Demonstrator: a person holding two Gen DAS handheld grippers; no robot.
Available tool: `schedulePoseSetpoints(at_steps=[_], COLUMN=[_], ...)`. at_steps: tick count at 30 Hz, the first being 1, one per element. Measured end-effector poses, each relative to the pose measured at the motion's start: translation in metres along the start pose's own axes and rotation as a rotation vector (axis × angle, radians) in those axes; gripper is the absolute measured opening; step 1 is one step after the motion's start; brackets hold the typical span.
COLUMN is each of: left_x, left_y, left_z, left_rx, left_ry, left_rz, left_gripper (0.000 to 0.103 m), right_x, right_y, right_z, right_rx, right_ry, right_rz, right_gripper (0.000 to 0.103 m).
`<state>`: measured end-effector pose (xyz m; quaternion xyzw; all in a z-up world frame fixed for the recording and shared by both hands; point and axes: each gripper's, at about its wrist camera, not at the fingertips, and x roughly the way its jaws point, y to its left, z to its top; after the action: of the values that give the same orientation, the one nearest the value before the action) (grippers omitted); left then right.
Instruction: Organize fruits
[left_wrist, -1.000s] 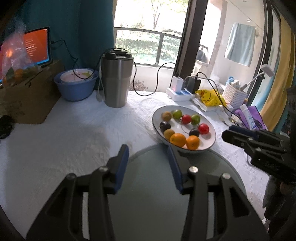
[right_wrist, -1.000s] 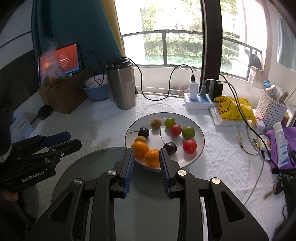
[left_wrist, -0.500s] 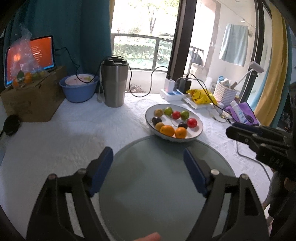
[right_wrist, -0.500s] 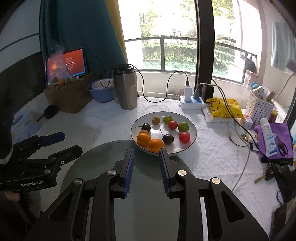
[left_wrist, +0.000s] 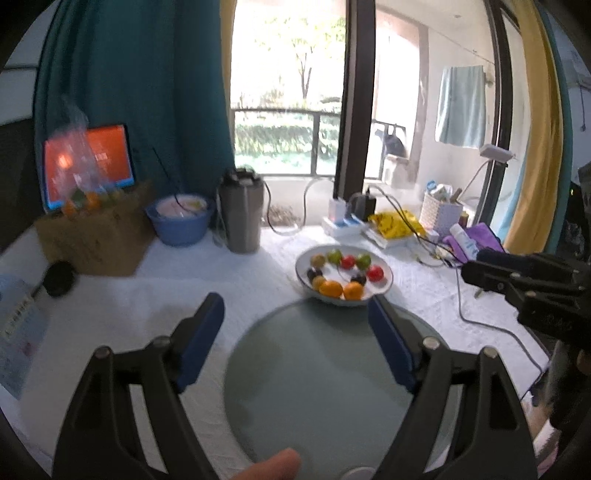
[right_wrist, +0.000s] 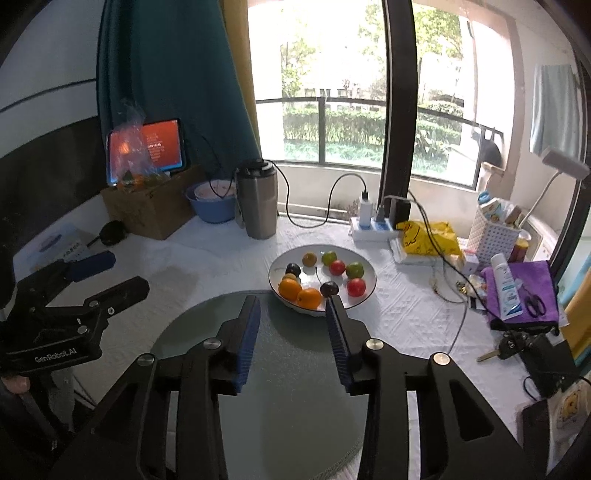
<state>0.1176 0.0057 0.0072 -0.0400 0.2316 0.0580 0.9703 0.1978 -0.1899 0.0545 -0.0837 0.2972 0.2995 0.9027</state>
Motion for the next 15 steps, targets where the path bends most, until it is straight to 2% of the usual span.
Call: schedulePoseSetpoints(at_steps=[6, 7, 8, 9, 15], left_x=[-0.026, -0.028, -0.030, -0.032, -0.053], left_y=[0.000, 0.000, 0.001, 0.002, 0.002], left_z=[0.015, 0.017, 0.018, 0.020, 0.030], left_rx=[0.009, 0.008, 0.005, -0.004, -0.010], left_ry=[-0.079, -0.085, -0.089, -0.094, -0.134], left_rz=[0.038, 0.043, 0.044, 0.042, 0.056], left_gripper=[0.081, 0.081, 0.081, 0.081, 0.081], right_x=[-0.028, -0.033, -0.038, -0.042, -0.068], right_y=[0.003, 0.004, 0.005, 0.005, 0.008], right_z=[0.011, 0.013, 0.015, 0.017, 0.029], right_rx=[-0.008, -0.007, -0.004, -0.003, 0.006], right_ry=[-0.047, -0.058, -0.068, -0.077, -0.135], right_rz=[-0.018, -0.022, -0.023, -0.023, -0.032], right_gripper=[0.042, 0.047, 0.061, 0.071, 0.080])
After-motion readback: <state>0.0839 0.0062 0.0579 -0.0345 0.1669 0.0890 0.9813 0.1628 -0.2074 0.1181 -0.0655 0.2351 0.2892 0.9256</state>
